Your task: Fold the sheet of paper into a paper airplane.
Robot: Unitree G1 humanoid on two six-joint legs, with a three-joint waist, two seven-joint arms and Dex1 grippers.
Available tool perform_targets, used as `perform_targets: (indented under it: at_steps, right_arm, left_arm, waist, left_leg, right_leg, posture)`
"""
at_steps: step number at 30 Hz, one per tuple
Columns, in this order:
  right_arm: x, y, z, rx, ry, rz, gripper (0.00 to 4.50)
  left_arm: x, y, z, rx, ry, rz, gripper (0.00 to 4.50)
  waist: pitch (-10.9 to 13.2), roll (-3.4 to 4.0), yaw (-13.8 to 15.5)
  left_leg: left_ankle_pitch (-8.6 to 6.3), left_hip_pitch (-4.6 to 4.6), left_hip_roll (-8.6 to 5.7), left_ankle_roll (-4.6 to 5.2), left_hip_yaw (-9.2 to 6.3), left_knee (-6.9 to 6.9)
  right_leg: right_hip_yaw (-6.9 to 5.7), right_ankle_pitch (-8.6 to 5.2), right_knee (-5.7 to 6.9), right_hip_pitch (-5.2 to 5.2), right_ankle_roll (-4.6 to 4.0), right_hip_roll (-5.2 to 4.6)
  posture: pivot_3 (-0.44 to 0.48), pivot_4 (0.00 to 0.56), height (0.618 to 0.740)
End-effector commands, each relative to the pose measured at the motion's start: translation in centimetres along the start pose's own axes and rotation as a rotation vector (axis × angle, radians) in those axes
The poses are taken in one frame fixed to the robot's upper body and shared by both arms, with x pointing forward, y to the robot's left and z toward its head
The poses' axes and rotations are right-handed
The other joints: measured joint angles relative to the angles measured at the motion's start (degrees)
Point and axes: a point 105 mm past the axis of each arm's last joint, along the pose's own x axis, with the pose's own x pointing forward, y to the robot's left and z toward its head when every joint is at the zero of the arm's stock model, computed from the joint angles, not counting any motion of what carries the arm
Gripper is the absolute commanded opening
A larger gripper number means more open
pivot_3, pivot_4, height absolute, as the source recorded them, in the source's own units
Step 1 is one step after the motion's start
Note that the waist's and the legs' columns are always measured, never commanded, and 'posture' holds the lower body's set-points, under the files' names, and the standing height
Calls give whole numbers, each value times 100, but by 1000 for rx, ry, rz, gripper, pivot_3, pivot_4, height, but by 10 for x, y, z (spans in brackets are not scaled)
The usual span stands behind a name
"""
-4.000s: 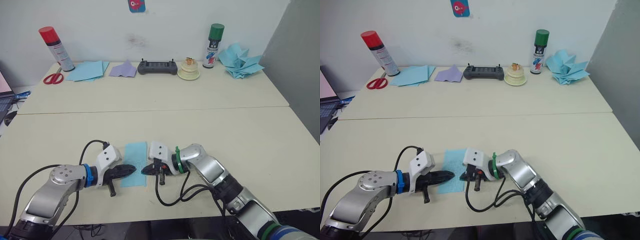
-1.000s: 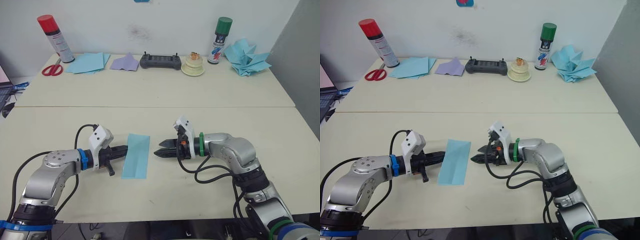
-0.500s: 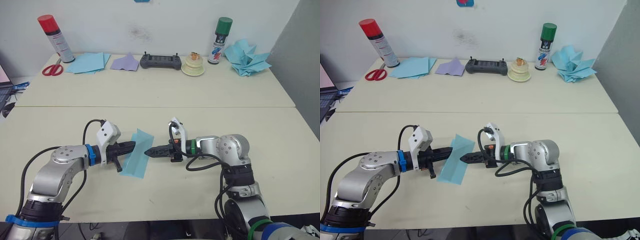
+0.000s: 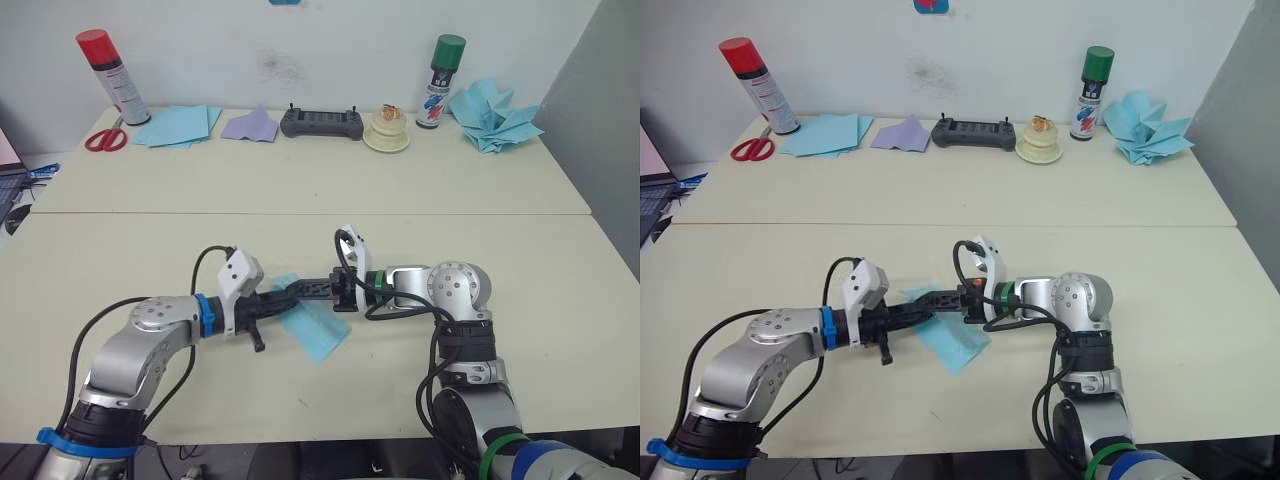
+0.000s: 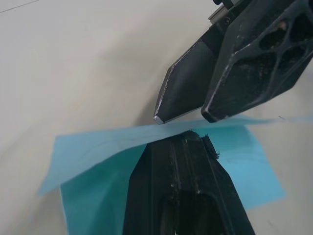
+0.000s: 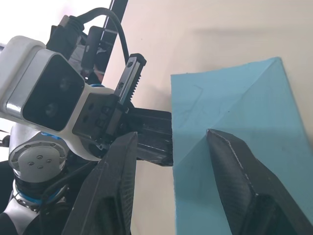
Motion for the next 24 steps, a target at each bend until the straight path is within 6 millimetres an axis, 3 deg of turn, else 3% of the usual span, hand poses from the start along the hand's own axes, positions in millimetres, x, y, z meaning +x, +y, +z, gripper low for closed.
perform_targets:
  at_steps: [1,8,13,20,24]
  right_arm:
    - [-1,9,3,-58,9,13,2301]
    - [-9,0,4,-188,31,-49,2301]
    - [-10,5,2,-273,65,-40,2301]
    - [-8,5,-1,-285,87,-37,2301]
    - [-10,0,0,-270,82,-57,2301]
  left_arm:
    - [4,-5,16,46,-40,-20,0]
    - [-1,-1,12,45,-21,-9,0]
    - [0,1,16,49,-32,-8,0]
    - [5,-3,23,55,-57,-35,0]
    - [4,-3,15,60,-22,-34,0]
  waist:
    - [0,0,-1]
    - [0,0,-7]
    - [0,0,-6]
    - [0,-1,-1]
    - [0,-1,-1]
  left_leg:
    - [0,0,0,0,0,1]
    - [0,0,-1,0,1,1]
    - [0,0,-1,0,1,1]
    - [0,0,-1,0,1,2]
    - [0,0,0,0,0,2]
  right_leg:
    - [0,0,0,0,0,0]
    - [1,0,0,0,0,0]
    - [0,0,0,1,0,0]
    - [1,0,0,1,0,0]
    - [1,0,0,1,0,0]
  posture:
    - [0,150,740]
    - [0,150,740]
    - [0,150,740]
    - [0,150,740]
    - [0,150,740]
